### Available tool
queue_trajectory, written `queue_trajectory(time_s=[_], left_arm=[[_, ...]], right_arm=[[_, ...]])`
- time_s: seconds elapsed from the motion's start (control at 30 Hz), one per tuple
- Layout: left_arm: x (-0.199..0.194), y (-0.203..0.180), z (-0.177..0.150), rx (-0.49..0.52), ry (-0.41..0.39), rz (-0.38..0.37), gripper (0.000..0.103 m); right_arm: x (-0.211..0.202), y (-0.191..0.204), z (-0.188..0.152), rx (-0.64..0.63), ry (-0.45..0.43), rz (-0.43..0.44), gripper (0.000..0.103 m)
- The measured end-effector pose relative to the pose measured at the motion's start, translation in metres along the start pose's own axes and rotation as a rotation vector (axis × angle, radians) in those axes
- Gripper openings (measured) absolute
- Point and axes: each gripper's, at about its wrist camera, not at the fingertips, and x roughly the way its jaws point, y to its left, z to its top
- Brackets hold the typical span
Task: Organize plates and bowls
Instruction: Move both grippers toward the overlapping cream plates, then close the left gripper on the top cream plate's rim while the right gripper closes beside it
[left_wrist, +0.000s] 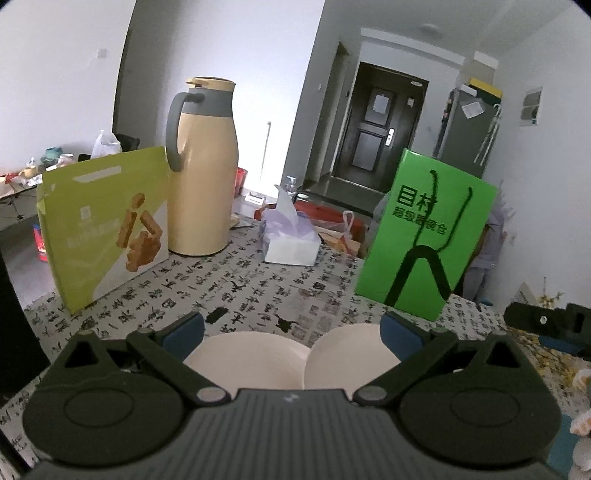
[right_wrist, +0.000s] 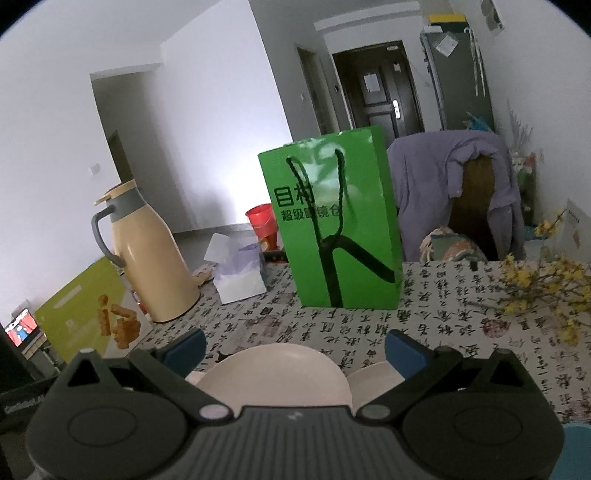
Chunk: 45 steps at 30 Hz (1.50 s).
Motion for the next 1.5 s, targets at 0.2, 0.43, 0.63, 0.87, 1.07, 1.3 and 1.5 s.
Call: queue_trajectory(time_s=[0.2, 0.43, 0.63, 0.87, 1.07, 1.3, 1.5], left_arm=[[0.012, -0.004, 0.011, -0.027, -0.010, 0.024, 0.103], [0.039, -0.007, 0.017, -0.082, 0.032, 0.013, 0.103], [0.071, -0.006, 0.004, -0.126, 0.132, -0.006, 0.103], [0.100, 0.004, -0.016, -0.154, 0.280, 0.009, 0.103], [0.110, 0.007, -0.022, -0.162, 0.329, -0.010, 0.093], [0.120, 0.003, -0.033, -0.163, 0.378, -0.011, 0.072], [0.129, -0.004, -0.041, -0.146, 0.411, -0.033, 0.053]], right_arm=[[0.020, -0.001, 0.005, -0.002, 0.048, 0.026, 0.103], [0.036, 0.002, 0.010, -0.037, 0.079, -0.011, 0.103], [0.056, 0.006, 0.004, -0.056, 0.163, -0.030, 0.095], [0.081, -0.004, -0.010, -0.041, 0.284, -0.061, 0.075], [0.098, -0.018, -0.021, 0.037, 0.378, -0.049, 0.058], [0.107, -0.029, -0.028, 0.079, 0.404, -0.083, 0.053], [0.113, -0.028, -0.031, 0.064, 0.414, -0.097, 0.045]])
